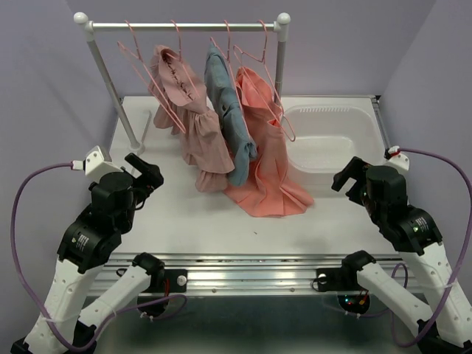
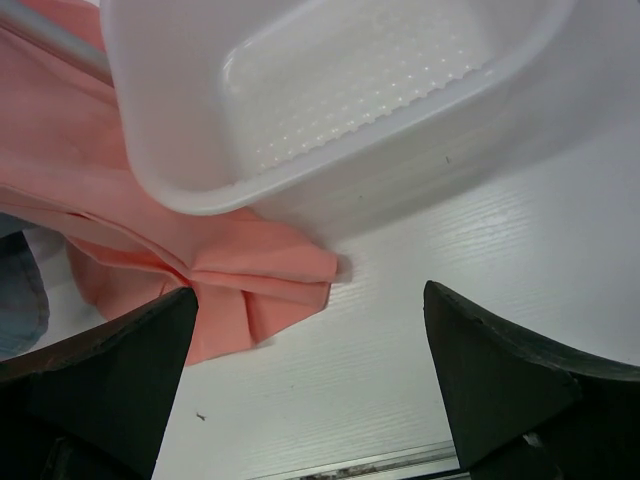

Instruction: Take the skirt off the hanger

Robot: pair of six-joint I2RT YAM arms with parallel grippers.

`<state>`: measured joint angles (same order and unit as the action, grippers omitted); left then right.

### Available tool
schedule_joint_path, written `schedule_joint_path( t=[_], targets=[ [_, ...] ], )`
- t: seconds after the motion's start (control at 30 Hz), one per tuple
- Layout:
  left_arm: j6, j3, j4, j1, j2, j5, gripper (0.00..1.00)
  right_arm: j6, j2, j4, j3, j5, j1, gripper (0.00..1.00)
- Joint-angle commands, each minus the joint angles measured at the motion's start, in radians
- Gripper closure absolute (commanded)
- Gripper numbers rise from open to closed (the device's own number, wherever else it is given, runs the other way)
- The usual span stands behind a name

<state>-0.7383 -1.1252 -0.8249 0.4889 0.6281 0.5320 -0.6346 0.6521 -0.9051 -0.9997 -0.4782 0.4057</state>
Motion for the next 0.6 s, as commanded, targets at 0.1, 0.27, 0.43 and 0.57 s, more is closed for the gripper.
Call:
schedule_joint_path(
  t=[0.1,0.27,0.43,0.57],
  targets=[
    [0.01,0.019,0.047,0.0,0.012,0.014,0.01,0.107,-0.003,0.153,-0.04,0.104,0.001,0.0],
    [0.024,0.021,0.063,0.0,0.016,0.005,0.01,0.206,0.099,0.265,-0.174,0.229,0.001,0.0],
    [0.03,0.016,0.052,0.002,0.036,0.022,0.01,0.285,0.363,0.235,-0.441,0.369,0.001,0.0],
    [0.043,0.025,0.063,0.0,0.051,0.013,0.01,0.326,0.475,0.25,-0.572,0.476,0.001,0.0]
  ],
)
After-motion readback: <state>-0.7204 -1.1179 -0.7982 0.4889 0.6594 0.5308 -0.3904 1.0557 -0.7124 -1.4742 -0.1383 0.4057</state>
